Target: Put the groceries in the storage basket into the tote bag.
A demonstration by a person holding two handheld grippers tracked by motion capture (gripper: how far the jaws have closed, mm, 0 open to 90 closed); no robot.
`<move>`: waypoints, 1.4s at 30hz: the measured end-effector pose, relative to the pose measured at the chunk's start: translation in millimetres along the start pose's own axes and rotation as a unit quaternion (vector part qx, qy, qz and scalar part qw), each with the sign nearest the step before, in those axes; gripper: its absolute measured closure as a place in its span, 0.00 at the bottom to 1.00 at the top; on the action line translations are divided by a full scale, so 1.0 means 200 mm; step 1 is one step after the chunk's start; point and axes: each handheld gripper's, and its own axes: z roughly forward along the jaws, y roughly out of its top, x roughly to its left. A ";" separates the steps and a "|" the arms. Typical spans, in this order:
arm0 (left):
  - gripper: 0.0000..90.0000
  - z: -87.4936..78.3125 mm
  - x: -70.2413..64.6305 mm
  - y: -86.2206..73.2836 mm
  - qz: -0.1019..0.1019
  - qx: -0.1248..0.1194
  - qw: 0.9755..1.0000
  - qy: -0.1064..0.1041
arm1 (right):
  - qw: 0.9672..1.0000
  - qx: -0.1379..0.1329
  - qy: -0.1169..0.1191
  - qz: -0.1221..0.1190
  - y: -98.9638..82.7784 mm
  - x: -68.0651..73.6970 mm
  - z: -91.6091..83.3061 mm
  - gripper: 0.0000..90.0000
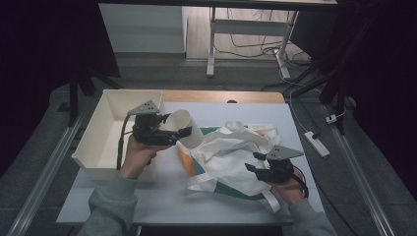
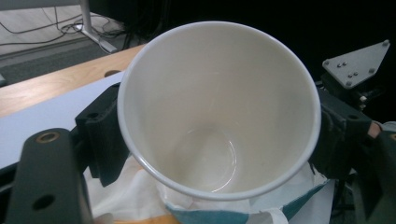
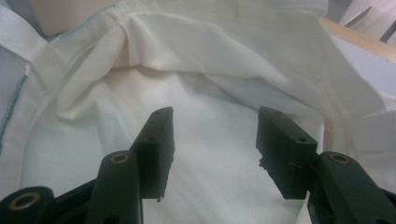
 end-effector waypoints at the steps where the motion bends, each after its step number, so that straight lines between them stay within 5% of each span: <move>1: 0.23 0.02 0.00 0.00 0.000 0.003 1.000 -0.002 | 1.000 -0.002 0.001 0.000 0.01 0.00 0.00 0.51; 14: 0.23 0.18 -0.06 -0.02 0.009 0.036 0.999 -0.020 | 1.000 -0.028 0.006 -0.001 0.08 0.06 -0.01 0.41; 25: 0.23 0.31 -0.11 -0.06 0.021 0.067 0.997 -0.031 | 0.999 -0.040 0.011 -0.017 0.18 0.15 0.01 0.22; 42: 0.23 0.45 -0.21 -0.09 0.038 0.098 0.993 -0.055 | 0.998 -0.048 0.019 -0.041 0.31 0.29 0.13 0.15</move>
